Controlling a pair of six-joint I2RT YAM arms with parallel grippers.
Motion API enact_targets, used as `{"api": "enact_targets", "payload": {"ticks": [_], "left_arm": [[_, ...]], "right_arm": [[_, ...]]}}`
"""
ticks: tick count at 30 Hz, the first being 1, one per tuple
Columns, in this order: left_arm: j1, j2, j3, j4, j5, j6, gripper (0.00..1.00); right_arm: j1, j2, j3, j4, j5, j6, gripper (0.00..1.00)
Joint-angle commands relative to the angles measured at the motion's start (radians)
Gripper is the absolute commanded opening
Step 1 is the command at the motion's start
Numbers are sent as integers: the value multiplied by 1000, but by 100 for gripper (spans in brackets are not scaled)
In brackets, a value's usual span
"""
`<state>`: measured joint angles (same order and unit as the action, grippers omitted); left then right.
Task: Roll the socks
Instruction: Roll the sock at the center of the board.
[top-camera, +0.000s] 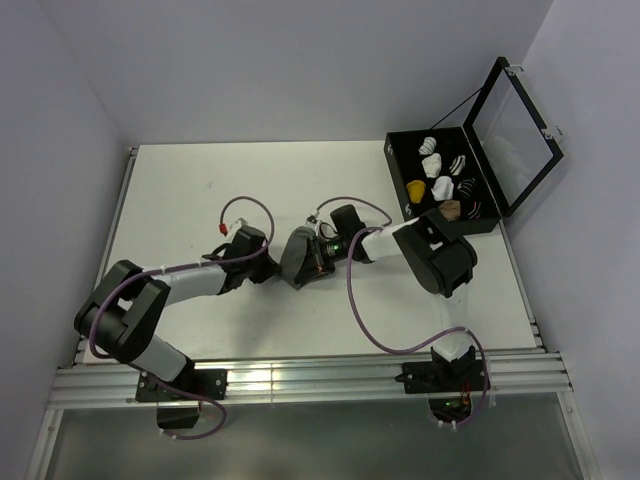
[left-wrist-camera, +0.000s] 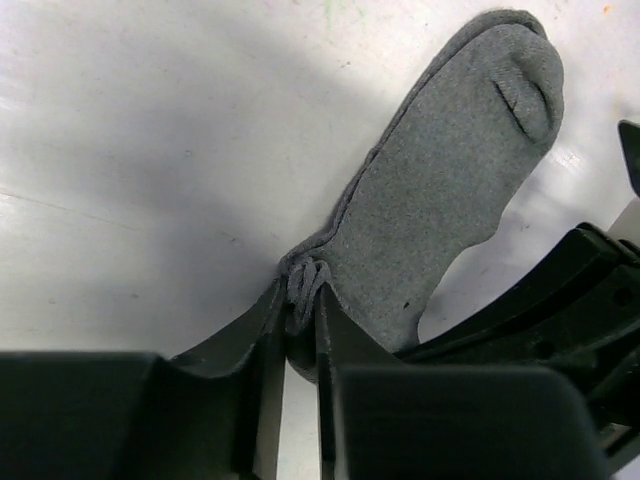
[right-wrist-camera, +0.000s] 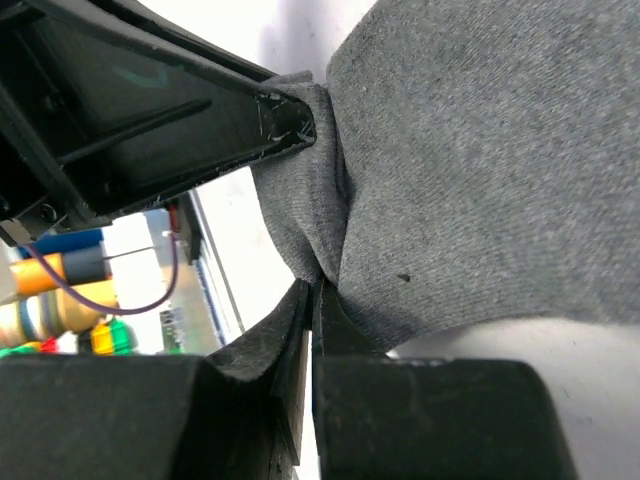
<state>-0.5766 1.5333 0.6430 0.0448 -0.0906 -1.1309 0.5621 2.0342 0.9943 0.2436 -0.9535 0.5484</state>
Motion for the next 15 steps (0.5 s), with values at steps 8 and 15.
{"api": "enact_targets", "payload": {"ticks": [8,15], "left_arm": [[3,60,102,-149,31,72,0],[9,90,191,-264,72,143,0]], "right_arm": [[27,-291,-45,-104,248,-258,36],[159,-434,-114,-98,613,-453,56]]}}
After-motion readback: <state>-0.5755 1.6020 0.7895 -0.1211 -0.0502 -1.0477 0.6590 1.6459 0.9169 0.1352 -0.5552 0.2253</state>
